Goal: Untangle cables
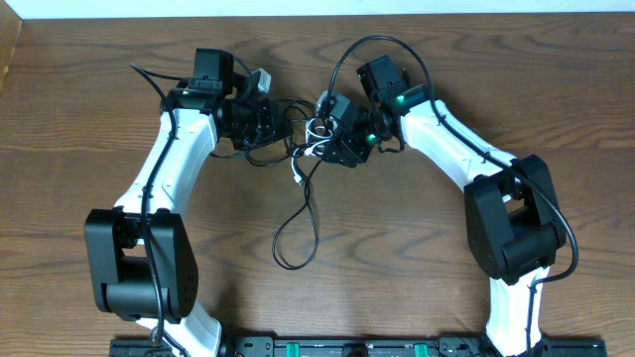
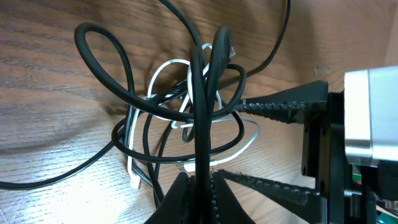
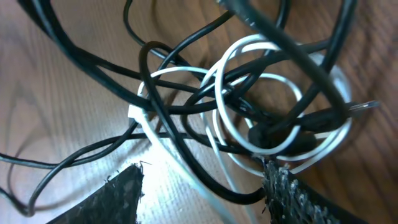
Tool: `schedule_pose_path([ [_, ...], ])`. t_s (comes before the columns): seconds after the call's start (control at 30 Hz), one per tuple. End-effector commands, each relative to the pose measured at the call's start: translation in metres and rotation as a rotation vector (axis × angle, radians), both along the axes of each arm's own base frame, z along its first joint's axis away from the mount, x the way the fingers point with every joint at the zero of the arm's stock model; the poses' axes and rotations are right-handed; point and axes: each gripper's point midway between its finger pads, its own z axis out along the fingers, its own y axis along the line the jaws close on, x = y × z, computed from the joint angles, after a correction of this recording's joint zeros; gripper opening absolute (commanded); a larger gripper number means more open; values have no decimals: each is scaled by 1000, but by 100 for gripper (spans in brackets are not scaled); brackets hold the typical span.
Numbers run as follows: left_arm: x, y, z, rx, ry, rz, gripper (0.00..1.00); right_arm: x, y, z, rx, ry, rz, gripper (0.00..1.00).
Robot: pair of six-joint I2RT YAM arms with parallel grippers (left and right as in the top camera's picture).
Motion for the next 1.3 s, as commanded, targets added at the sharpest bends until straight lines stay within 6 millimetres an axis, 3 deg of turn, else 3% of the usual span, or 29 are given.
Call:
schedule_pose_path([
  [0.0,0,-2,5,-20,-6,-1,8,7,-2,-5,-27,-17,-19,57],
  [0.07,0,-2,5,-17,-5,0,8,6,-3,-8,-30,-1,-29,40],
  [0.17,2,4,2,17,-8,14,8,5,-5,-8,-34,33,-62,1],
  [0.33,7,24,-10,150,-15,68,7,15,-14,11,-5,64,-170,1],
  [0.73,9,85,-30,482,16,237,8,48,-72,128,180,-22,-412,1],
  [1.03,-1,128,-38,727,49,305,8,68,-107,190,363,-25,-469,1],
  [1.17,-3,127,-40,723,58,298,41,68,-110,194,378,-14,-473,1],
  [1.27,-4,115,-42,669,61,248,55,63,-108,190,363,-3,-461,1],
])
